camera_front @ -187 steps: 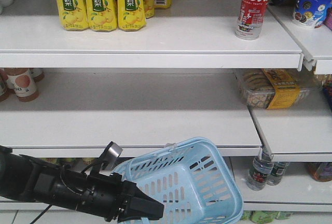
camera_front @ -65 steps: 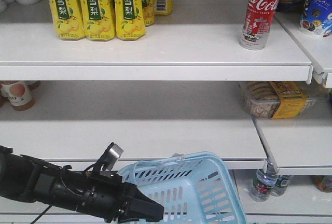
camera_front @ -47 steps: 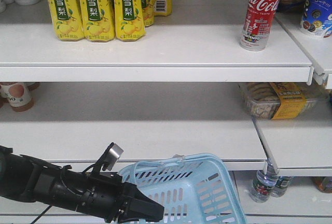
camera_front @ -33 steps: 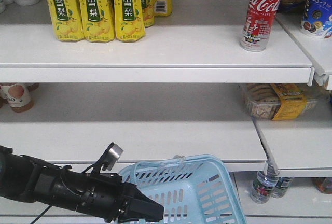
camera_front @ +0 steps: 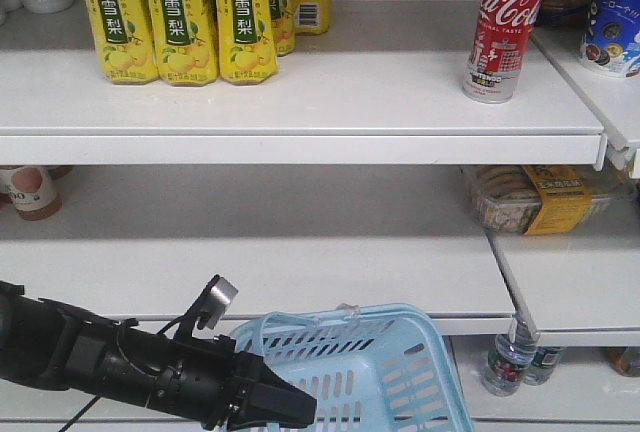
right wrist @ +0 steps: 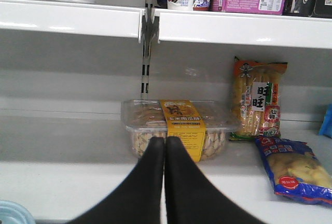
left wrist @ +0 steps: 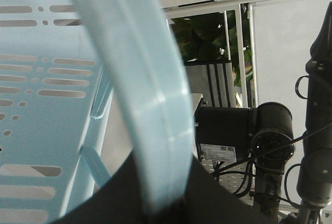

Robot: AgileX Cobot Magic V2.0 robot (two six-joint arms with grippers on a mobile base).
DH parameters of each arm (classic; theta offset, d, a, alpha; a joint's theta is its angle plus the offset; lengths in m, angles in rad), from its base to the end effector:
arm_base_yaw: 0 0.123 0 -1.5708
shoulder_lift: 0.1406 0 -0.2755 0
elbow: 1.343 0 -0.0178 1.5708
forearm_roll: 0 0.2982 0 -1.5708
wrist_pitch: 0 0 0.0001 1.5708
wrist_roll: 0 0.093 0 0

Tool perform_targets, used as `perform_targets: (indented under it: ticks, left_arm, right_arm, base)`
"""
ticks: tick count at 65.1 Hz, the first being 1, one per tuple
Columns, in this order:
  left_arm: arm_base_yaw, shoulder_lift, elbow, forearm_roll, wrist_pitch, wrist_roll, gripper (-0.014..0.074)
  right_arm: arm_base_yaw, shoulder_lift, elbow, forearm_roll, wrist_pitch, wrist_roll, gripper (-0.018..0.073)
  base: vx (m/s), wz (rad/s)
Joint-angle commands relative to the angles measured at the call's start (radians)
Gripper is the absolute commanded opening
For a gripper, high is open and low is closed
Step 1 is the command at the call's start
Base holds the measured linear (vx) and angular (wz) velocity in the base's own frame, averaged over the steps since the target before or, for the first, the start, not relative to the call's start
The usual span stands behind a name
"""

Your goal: Place coke in basket with both arms

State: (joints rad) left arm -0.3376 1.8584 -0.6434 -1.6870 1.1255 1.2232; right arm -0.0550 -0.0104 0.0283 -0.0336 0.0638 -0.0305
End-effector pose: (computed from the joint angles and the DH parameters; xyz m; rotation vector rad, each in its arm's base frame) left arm 0.2406 -0.1728 0.0799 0.2010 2.5274 -1.7691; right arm 0.1159 -0.0066 0.1976 -0.0054 1.5660 -0.0953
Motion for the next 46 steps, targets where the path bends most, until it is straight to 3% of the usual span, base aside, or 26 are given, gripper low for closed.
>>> perform_targets:
  ticks: [1,46]
  left_arm:
    - [-0.001,-0.047,-0.013,-0.093,0.108,0.014,-0.0006]
    - [-0.001,-0.047,-0.013,-0.093,0.108,0.014,-0.0006]
  right_arm:
    - [-0.003,-0.018,0.011,-0.004,-0.071,-0.005,-0.0009]
    - [-0.003,-0.018,0.011,-0.004,-0.071,-0.005,-0.0009]
  base:
    - [0.02,0.0]
    - [0.02,-0.01]
